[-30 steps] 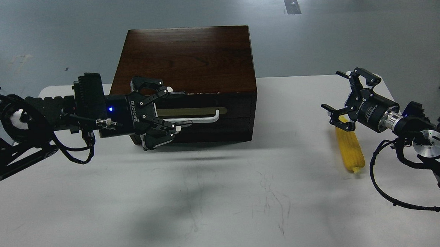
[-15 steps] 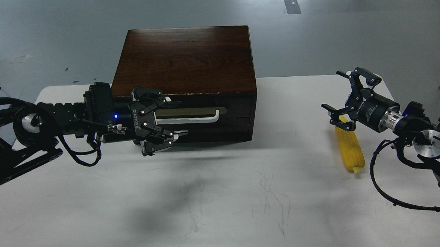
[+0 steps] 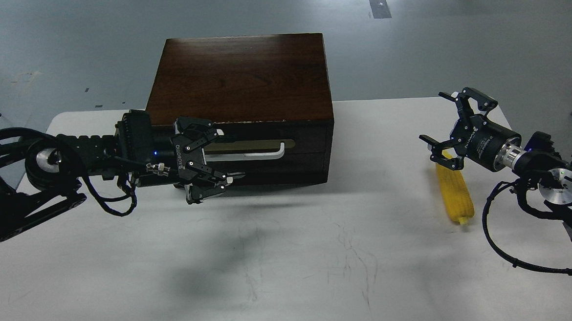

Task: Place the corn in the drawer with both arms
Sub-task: 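Close the left gripper on the white drawer handle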

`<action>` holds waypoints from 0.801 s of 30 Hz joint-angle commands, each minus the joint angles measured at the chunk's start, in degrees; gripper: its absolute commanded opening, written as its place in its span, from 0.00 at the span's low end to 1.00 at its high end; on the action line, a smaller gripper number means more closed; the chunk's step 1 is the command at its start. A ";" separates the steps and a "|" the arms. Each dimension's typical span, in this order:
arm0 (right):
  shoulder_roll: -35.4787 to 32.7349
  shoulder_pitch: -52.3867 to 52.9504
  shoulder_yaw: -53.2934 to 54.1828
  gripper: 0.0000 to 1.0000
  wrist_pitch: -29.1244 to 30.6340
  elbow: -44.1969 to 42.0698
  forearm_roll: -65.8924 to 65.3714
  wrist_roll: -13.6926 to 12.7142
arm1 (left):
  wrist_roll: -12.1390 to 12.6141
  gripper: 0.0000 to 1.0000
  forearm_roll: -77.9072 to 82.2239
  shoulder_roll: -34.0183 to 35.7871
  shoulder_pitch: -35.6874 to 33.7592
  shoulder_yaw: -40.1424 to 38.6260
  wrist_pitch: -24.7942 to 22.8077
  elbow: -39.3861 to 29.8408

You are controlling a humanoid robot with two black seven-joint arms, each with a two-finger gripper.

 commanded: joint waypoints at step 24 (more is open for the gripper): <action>-0.19 -0.09 -0.09 1.00 0.33 0.00 0.01 -0.09 | 0.01 0.72 0.00 -1.87 -0.92 3.36 -0.11 2.44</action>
